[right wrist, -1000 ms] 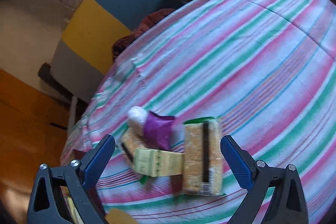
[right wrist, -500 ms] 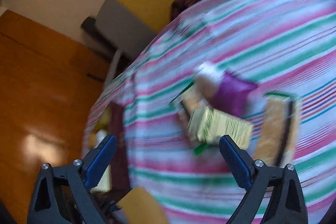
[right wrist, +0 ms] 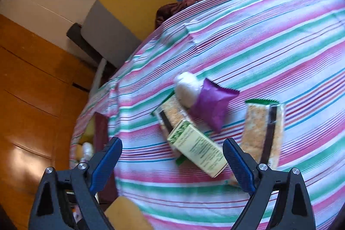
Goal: Organize objects
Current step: 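Grasp the green-and-white box with the right tool while the left tool holds the sponge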
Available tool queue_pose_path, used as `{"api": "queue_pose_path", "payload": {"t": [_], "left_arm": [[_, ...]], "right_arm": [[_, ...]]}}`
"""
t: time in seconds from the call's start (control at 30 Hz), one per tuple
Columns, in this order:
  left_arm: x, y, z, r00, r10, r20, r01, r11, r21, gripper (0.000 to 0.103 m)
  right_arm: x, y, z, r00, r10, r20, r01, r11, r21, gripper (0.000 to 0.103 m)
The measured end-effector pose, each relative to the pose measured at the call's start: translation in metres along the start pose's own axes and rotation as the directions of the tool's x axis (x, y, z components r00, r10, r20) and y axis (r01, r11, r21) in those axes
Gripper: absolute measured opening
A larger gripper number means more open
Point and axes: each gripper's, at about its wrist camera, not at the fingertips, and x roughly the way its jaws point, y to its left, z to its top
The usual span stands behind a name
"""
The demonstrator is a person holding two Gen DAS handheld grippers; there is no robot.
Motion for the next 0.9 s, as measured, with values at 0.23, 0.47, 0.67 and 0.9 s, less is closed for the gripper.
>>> {"api": "queue_pose_path", "payload": {"t": [0.23,0.47,0.67,0.9], "left_arm": [[0.003,0.002,-0.001,1.000,-0.006,-0.008,0.006,1.000,-0.008,0.072],[0.004,0.004,-0.002,1.000,-0.014,-0.007,0.014,1.000,-0.014,0.072],[0.004,0.004,-0.002,1.000,-0.016,-0.005,0.016,1.000,-0.018,0.072],[0.005,0.003,-0.002,1.000,-0.014,-0.007,0.014,1.000,-0.017,0.072]], "right_arm": [[0.012,0.011,-0.003,0.987,-0.163,-0.002,0.161,0.979,-0.125,0.095],[0.021,0.015,-0.005,0.978,-0.209,-0.004,0.204,0.960,-0.193,0.088],[0.030,0.018,-0.008,0.968,-0.251,-0.015,0.241,0.941,-0.238,0.072],[0.045,0.014,-0.011,0.947,-0.305,-0.096,0.271,0.925,-0.265,0.030]]}}
